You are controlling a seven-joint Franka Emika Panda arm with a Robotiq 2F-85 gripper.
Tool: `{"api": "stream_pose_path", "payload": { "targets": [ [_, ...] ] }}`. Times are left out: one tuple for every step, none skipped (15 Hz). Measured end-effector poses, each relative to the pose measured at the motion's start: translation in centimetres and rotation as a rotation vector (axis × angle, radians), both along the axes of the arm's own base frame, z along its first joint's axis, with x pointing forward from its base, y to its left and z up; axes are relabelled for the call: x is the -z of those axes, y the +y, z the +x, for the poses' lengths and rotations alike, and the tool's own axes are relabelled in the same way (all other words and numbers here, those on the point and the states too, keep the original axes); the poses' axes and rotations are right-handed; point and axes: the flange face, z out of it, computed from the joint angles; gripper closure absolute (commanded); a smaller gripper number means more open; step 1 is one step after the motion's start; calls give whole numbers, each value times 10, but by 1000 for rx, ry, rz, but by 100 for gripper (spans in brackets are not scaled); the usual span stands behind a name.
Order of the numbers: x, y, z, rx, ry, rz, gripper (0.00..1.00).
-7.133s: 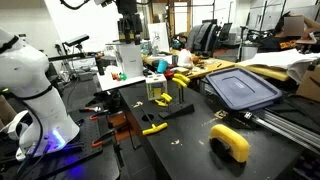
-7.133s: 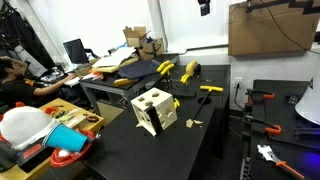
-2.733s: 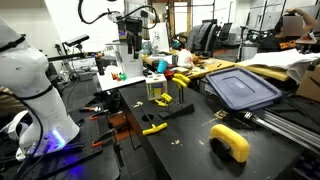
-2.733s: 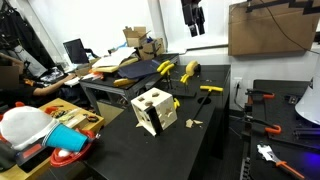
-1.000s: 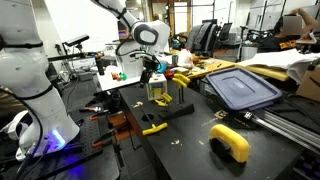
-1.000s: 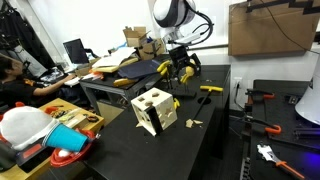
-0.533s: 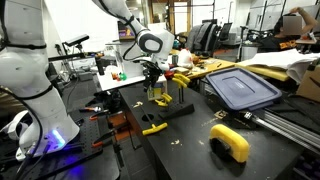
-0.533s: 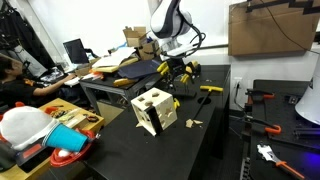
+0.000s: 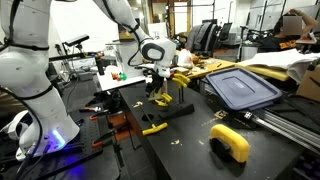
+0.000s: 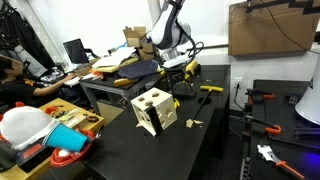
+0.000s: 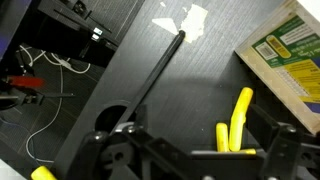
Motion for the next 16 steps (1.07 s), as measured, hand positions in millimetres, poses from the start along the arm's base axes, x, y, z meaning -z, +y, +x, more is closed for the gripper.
{"api": "stream_pose_path", "payload": {
  "targets": [
    [3, 0, 1, 14, 0, -1, 0],
    [6, 0, 2, 30, -1, -3, 0],
    [8, 0, 2, 42, -1, -7, 0],
    [9, 1, 4, 56, -2, -11, 0],
    [9, 1, 5, 66, -6, -16, 0],
    [10, 0, 7, 78, -11, -22, 0],
    [10, 0, 8, 88, -18, -27, 0],
    [11, 0, 10, 96, -23, -33, 0],
    [12, -1, 11, 100, -28, -37, 0],
    [14, -2, 11, 102, -32, -40, 0],
    [16, -3, 11, 104, -35, -42, 0],
    [18, -4, 11, 105, -37, -45, 0],
    [20, -5, 11, 105, -38, -49, 0],
    [22, -5, 11, 105, -39, -52, 0],
    [24, -6, 11, 104, -43, -57, 0],
    [26, -7, 12, 102, -49, -63, 0]
  ]
}}
